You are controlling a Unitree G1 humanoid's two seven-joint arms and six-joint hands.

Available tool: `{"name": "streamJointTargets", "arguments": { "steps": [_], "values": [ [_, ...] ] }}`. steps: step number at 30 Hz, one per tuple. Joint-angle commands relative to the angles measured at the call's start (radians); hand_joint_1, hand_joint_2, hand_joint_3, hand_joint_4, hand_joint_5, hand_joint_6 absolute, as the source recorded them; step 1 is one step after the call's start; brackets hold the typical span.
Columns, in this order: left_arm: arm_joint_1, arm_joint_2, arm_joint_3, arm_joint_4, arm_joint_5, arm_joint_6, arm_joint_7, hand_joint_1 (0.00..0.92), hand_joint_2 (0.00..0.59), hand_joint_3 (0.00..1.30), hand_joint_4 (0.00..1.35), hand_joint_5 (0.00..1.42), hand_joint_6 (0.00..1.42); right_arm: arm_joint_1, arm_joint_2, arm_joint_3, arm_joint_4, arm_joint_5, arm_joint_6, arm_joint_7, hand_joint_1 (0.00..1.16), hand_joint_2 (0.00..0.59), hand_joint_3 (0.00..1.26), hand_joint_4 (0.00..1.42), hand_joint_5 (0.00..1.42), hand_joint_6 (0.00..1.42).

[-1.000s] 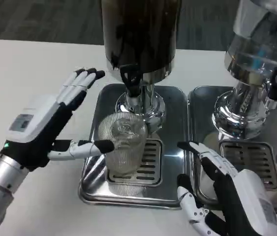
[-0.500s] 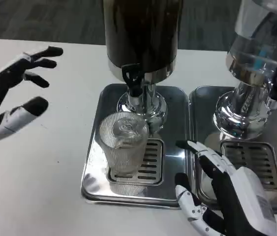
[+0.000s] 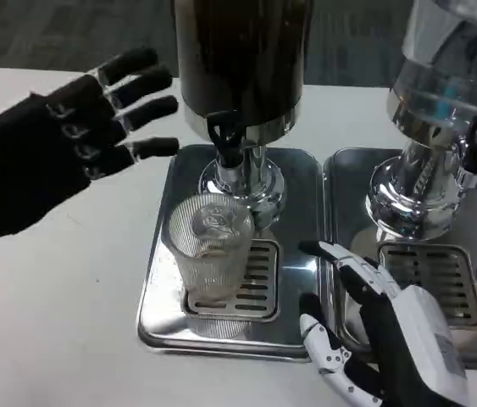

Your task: Grasp the cup under the faucet to collect the drink, then remove the cup.

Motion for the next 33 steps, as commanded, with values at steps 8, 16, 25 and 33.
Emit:
{"name": "streamJointTargets", "arguments": {
  "steps": [8,16,25,33],
  "values": [
    [-0.097,-0.034,0.044,-0.013,0.075,0.199,-0.110,0.000,0.123,0.06,0.00,0.01,0.16,-0.003,0.013,0.005,0.015,0.002,-0.012,-0.028,0.39,0.470,0.24,0.18,0.15,0.06],
    [-0.125,-0.041,0.087,-0.016,0.112,0.196,-0.097,0.000,0.123,0.11,0.00,0.05,0.17,-0.008,0.018,0.006,0.025,0.019,-0.010,-0.026,0.39,0.470,0.24,0.18,0.16,0.06],
    [-0.157,-0.060,0.111,-0.020,0.168,0.145,-0.077,0.000,0.125,0.24,0.12,0.13,0.20,-0.005,0.022,0.006,0.026,0.031,-0.004,-0.023,0.38,0.479,0.24,0.19,0.16,0.06],
    [-0.170,-0.077,0.105,-0.012,0.237,0.049,-0.058,0.000,0.124,0.27,0.15,0.16,0.22,-0.001,0.020,0.006,0.021,0.035,-0.003,-0.022,0.38,0.479,0.24,0.19,0.16,0.06]
  ]
}}
